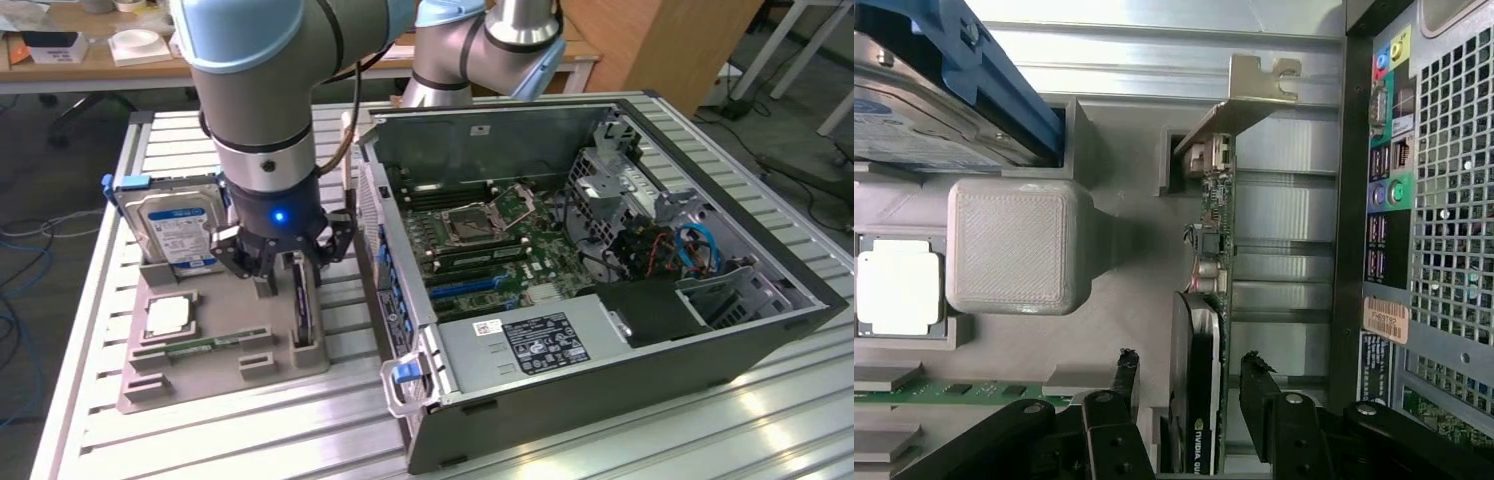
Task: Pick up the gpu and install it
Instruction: 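Pick up the gpu and move the gpu toward the slot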
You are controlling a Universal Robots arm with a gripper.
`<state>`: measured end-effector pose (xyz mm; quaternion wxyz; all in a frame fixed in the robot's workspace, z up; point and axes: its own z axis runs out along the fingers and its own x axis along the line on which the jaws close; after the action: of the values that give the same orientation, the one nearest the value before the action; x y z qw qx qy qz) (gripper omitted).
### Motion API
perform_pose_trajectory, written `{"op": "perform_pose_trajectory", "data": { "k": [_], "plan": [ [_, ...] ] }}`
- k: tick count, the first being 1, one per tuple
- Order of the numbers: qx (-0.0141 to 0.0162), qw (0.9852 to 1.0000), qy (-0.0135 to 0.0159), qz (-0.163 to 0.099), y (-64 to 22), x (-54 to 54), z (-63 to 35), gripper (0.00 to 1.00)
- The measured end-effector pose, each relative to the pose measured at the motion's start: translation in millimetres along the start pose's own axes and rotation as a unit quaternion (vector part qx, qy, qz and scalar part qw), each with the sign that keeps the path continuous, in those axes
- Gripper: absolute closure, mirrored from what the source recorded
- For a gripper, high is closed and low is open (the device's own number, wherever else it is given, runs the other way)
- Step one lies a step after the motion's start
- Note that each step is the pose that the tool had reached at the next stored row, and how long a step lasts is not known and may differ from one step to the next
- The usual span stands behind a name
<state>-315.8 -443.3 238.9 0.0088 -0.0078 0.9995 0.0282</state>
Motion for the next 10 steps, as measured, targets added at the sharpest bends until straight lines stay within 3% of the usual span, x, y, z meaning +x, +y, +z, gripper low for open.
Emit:
{"op": "perform_pose_trajectory", "data": {
  "k": [10],
  "plan": [
    [-0.0001,1.0000,0.0001,-0.003,-0.2,-1.8,3.8,0.47]
  ]
}}
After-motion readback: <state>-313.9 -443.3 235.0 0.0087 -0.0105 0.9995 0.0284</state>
